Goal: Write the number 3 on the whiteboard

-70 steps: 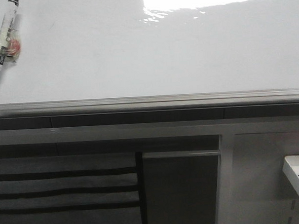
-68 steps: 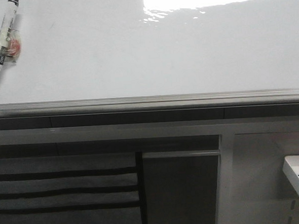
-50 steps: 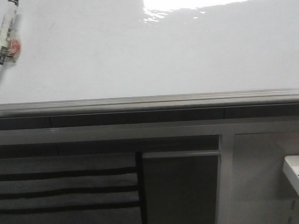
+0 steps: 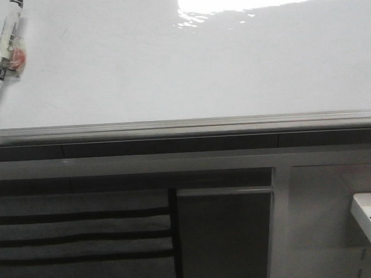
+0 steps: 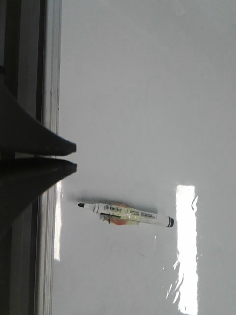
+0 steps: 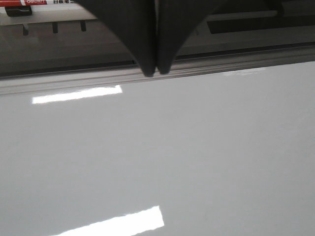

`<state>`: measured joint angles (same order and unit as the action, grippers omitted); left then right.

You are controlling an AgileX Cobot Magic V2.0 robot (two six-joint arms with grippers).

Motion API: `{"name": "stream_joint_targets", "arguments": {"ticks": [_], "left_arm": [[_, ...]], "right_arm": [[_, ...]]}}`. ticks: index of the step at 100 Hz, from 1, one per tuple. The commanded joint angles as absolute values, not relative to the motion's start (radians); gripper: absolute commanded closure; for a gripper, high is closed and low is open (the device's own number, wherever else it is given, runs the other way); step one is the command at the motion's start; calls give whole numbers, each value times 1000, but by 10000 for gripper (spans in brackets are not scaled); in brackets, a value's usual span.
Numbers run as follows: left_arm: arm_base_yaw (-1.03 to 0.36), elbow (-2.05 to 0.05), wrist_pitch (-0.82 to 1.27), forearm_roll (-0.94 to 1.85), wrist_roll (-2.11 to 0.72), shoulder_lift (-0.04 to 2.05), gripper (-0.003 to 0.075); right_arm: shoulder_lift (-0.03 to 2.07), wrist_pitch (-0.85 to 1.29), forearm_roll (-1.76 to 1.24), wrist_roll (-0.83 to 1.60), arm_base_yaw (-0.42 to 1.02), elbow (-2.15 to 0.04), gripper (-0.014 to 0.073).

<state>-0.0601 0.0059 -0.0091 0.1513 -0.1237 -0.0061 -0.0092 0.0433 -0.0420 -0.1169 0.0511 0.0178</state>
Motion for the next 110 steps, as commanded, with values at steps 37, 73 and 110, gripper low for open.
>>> {"name": "stream_joint_targets", "arguments": {"ticks": [37, 73, 110], "left_arm": [[-60, 7, -87, 158, -114, -36, 738], [-60, 7, -95, 158, -114, -36, 738], [-60, -241, 104, 165, -114, -20, 738]], "right_arm": [[-30, -42, 68, -72, 44, 37, 668], [-30, -42, 68, -72, 44, 37, 668], [-3, 183, 35, -72, 44, -201, 668]]}}
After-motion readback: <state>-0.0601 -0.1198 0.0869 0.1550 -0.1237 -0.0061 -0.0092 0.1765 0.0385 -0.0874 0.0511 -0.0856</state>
